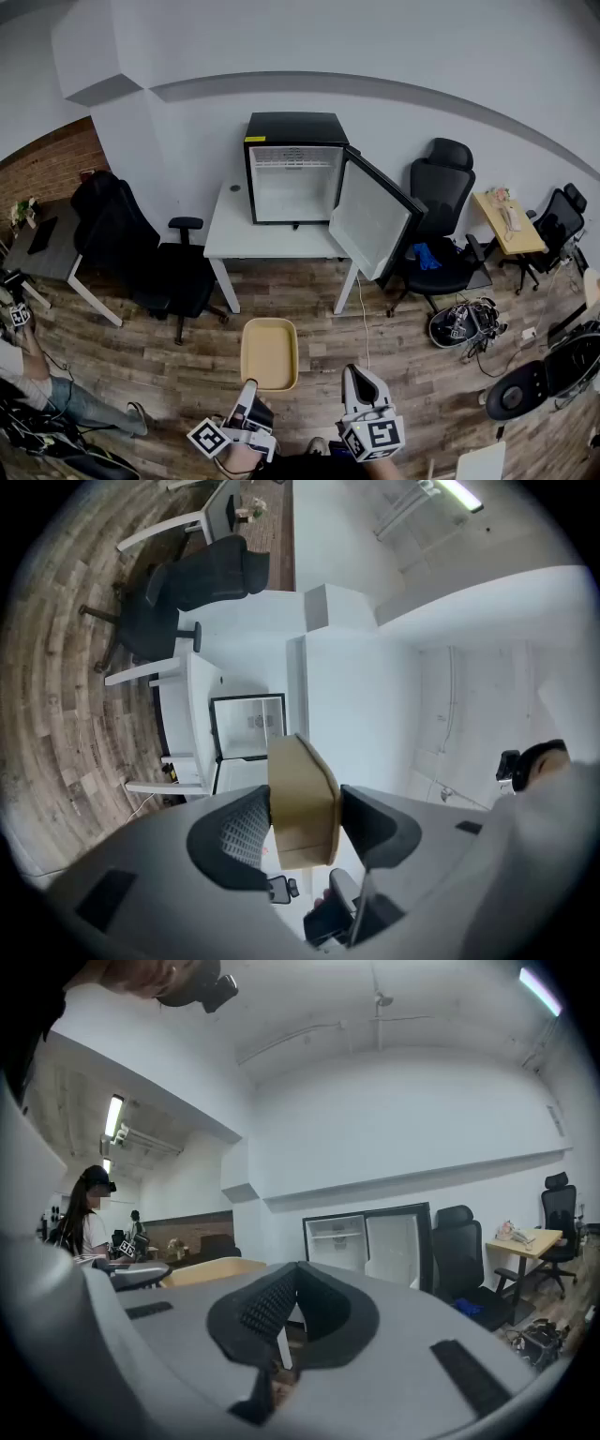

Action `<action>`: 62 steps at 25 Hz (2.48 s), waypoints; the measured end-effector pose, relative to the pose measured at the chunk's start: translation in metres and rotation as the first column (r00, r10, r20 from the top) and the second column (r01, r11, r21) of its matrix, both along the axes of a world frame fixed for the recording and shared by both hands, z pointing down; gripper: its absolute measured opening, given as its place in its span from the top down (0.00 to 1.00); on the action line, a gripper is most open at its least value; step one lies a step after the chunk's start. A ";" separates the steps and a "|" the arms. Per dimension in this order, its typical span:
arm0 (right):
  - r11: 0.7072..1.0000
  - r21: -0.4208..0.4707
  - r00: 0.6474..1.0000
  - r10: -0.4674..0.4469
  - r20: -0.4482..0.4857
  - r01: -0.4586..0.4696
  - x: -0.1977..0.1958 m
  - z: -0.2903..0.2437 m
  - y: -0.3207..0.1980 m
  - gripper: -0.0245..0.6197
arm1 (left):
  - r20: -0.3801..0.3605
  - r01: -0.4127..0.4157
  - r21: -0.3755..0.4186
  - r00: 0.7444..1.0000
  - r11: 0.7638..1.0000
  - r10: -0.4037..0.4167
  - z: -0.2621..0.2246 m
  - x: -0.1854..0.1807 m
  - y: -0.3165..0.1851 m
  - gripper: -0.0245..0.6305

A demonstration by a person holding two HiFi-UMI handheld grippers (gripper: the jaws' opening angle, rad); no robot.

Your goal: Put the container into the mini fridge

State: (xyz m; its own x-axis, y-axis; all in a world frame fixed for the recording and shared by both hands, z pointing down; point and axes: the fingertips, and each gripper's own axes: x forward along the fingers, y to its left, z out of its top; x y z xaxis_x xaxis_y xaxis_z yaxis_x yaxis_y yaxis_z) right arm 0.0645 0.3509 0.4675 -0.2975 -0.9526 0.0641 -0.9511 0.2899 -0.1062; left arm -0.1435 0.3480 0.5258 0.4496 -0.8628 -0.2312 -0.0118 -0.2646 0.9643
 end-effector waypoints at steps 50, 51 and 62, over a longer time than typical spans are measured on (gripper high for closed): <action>0.999 0.017 0.999 -0.051 -0.007 0.051 0.027 0.011 -0.222 0.94 | -0.024 0.028 -0.018 0.999 0.999 -0.028 0.014 0.042 -0.242 0.60; 0.999 0.019 0.999 -0.046 -0.008 0.046 0.021 0.008 -0.239 0.94 | -0.024 0.019 -0.016 1.000 1.000 -0.020 0.012 0.038 -0.260 0.60; 0.999 0.041 1.000 0.023 -0.012 -0.023 -0.034 -0.014 -0.387 0.94 | -0.053 -0.087 0.003 0.995 0.996 0.088 -0.013 -0.001 -0.420 0.60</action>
State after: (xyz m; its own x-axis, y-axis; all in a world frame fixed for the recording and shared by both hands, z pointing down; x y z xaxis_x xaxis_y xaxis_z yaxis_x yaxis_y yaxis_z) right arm 0.0308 -0.0366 0.4537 -0.2750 -0.9610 0.0285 -0.9588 0.2719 -0.0828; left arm -0.1444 -0.0718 0.5132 0.5105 -0.8205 -0.2571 0.0625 -0.2628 0.9628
